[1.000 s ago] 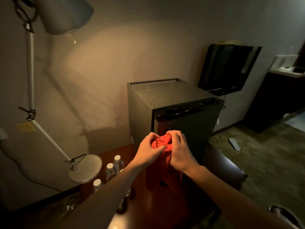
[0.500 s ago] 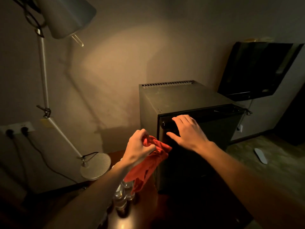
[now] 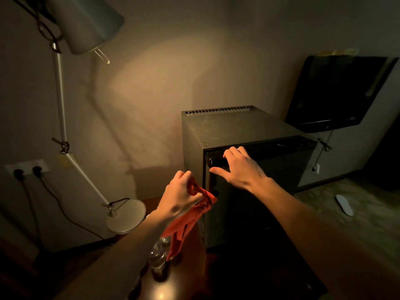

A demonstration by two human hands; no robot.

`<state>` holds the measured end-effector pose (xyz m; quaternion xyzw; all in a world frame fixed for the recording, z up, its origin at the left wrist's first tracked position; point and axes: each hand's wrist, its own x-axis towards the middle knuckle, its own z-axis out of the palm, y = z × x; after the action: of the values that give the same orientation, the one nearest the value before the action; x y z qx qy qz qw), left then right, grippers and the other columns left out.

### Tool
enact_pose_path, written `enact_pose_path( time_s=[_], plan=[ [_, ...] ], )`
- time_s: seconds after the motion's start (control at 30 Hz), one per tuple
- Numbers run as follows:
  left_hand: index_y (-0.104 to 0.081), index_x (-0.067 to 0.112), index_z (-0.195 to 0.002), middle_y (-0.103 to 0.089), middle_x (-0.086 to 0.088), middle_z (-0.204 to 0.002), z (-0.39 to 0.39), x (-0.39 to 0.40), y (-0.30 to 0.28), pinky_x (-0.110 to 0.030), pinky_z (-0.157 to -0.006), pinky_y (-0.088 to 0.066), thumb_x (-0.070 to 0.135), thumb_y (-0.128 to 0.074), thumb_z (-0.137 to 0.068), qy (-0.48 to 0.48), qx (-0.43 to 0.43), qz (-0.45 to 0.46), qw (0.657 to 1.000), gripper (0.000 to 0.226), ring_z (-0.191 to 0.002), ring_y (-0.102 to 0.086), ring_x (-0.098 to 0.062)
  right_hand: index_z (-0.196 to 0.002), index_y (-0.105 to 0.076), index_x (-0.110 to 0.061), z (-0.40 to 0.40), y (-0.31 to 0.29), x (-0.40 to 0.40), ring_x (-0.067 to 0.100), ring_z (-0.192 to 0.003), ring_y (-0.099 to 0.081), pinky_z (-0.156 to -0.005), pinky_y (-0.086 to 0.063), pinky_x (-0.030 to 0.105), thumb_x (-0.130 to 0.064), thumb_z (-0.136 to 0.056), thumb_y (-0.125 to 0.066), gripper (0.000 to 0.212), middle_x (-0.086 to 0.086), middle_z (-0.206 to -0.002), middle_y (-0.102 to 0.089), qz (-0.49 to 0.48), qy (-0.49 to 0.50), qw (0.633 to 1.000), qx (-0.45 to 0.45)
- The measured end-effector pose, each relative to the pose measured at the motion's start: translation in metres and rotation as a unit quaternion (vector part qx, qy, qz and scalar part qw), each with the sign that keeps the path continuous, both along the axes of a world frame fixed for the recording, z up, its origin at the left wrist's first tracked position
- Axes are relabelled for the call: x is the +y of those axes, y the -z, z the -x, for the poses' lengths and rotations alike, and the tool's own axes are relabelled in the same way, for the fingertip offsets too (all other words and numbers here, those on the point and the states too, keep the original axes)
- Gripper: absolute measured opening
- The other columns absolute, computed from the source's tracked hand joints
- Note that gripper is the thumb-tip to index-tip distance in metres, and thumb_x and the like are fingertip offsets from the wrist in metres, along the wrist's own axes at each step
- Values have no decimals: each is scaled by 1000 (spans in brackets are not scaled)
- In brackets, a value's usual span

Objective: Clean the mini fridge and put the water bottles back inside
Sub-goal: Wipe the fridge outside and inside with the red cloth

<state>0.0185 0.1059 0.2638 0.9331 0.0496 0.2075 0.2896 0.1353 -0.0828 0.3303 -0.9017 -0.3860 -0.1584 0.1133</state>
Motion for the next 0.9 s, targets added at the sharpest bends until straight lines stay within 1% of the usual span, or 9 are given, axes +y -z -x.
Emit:
enact_pose_path(
  time_s=[0.1, 0.23, 0.37, 0.5, 0.57, 0.6, 0.7, 0.8, 0.9],
  plan=[
    [-43, 32, -91, -38, 13, -91, 10, -1, -5, -33, -66, -45, 64, -54, -61, 6, 32, -66, 997, 45, -77, -53, -16, -104, -54, -15, 18, -1, -14, 20, -100, -48, -87, -46, 36, -76, -86, -28, 69, 2, -103, -56, -13, -5, 1000, -24],
    [-44, 31, -94, -36, 10, -93, 24, -9, -7, -33, -62, -43, 54, -67, -71, 16, 32, -129, 991, 40, -76, -59, -26, -93, -49, -24, 50, 3, -56, 8, -84, -39, -71, -39, 27, -75, -90, -27, 55, -11, -87, -41, -28, -4, 998, -51],
    [-47, 28, -97, -39, 7, -97, 37, -26, -9, -39, -67, -52, 52, -70, -75, 26, 33, -136, 990, 40, -79, -61, -28, -76, -40, -27, 85, -8, -99, 7, -74, -39, -63, -35, 27, -79, -87, -22, 56, -14, -76, -38, -12, 60, 998, -16],
    [-51, 23, -103, -38, 6, -96, 49, -57, -9, -36, -65, -47, 51, -69, -77, 35, 16, -135, 990, 42, -81, -61, -29, -70, -46, -19, 122, -19, -127, 16, -68, -54, -61, -36, 28, -61, -90, -50, 46, -7, -71, -43, -7, 177, 984, -36],
    [-52, 23, -110, -37, 7, -97, 56, -73, -8, -37, -67, -49, 51, -70, -79, 51, 20, -127, 990, 46, -81, -60, -26, -86, -57, -12, 142, -18, -138, 22, -84, -60, -69, -44, 31, -50, -92, -52, 39, 0, -83, -52, -11, 215, 975, -49],
    [-52, 22, -114, -36, 8, -98, 58, -81, -8, -36, -68, -50, 51, -70, -79, 58, 21, -124, 990, 49, -82, -59, -24, -100, -58, -9, 150, -17, -144, 24, -96, -59, -81, -47, 34, -47, -94, -51, 40, 5, -97, -56, -6, 227, 972, -56],
    [-51, 21, -118, -38, 6, -103, 61, -101, -7, -38, -71, -50, 52, -70, -78, 71, 14, -129, 989, 54, -88, -61, -27, -135, -43, -7, 168, -15, -161, 27, -133, -39, -113, -32, 41, -40, -99, -44, 49, 13, -140, -45, 40, 236, 969, -66],
    [-49, 21, -120, -40, 4, -108, 62, -121, -6, -38, -73, -49, 51, -69, -77, 85, 21, -140, 986, 56, -91, -60, -27, -137, -42, -10, 182, -8, -163, 24, -140, -30, -119, -19, 41, -31, -97, -49, 45, 11, -148, -37, 69, 148, 984, -70],
    [-49, 21, -114, -36, 6, -101, 62, -138, -2, -35, -67, -44, 49, -71, -75, 95, 18, -141, 985, 53, -89, -61, -28, -134, -45, -10, 196, 17, -143, 26, -133, -40, -114, -32, 41, -26, -92, -54, 46, 11, -143, -43, 84, 74, 994, -3]
  ],
)
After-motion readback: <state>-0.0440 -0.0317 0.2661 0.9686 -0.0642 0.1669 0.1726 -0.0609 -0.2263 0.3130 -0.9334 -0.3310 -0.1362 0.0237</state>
